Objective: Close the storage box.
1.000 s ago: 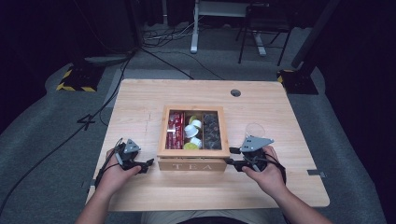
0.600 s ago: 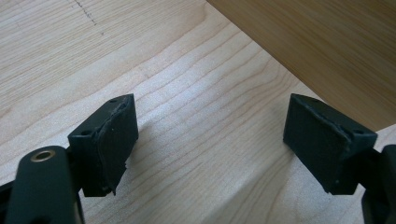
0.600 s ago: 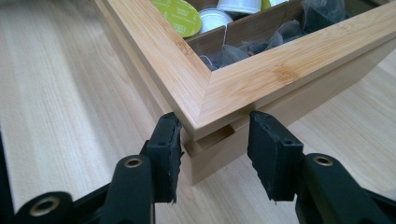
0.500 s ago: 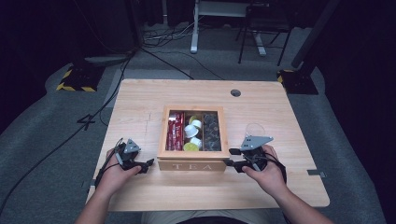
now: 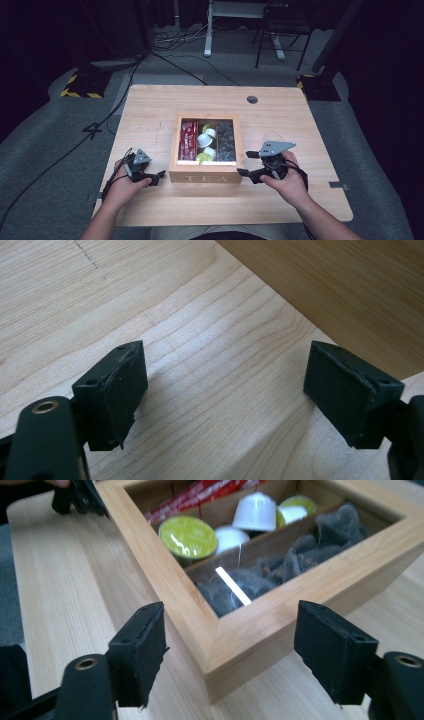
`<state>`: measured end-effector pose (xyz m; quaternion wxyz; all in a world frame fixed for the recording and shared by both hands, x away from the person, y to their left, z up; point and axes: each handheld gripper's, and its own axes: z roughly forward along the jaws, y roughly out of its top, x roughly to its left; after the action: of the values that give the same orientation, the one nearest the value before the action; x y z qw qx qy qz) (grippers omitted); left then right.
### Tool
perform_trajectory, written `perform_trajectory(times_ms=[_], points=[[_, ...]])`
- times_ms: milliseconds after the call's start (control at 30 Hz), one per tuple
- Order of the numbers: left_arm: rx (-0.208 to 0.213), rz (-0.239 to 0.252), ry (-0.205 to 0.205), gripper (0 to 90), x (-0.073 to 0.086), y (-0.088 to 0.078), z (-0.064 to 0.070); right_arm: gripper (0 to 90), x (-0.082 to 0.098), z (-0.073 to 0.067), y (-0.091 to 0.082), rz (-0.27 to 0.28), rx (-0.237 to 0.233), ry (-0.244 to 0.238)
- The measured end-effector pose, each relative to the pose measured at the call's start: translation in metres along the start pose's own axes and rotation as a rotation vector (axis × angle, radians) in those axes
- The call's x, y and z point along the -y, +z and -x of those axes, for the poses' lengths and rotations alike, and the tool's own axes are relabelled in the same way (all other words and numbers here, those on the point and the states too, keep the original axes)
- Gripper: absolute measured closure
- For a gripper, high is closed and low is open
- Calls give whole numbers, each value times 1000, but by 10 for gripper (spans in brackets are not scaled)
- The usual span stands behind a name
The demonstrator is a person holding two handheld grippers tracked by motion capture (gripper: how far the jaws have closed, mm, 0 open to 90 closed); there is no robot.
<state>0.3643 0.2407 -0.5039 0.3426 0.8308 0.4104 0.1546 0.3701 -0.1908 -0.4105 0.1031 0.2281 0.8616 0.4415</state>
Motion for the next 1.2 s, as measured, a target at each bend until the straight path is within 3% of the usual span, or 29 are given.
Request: perform_trajectory(times_ms=[200, 367, 600, 767, 933, 1000, 1200], points=[[21, 7, -10, 183, 4, -4, -5, 196, -15, 15, -29, 62, 19, 3], [20, 6, -18, 182, 6, -6, -8, 170, -11, 30, -51, 59, 47, 18], [28, 0, -13, 153, 6, -6, -9, 174, 0, 53, -76, 45, 131, 66], [26, -5, 6, 125, 5, -5, -8, 174, 18, 71, -92, -6, 202, 64], [39, -13, 6, 100, 5, -5, -8, 176, 33, 83, -97, -33, 235, 77], [34, -14, 7, 99, 5, -4, -8, 180, 47, 92, -101, -75, 288, 68], [28, -23, 28, 72, 4, -2, -5, 186, 68, 107, -103, -89, 307, 127]])
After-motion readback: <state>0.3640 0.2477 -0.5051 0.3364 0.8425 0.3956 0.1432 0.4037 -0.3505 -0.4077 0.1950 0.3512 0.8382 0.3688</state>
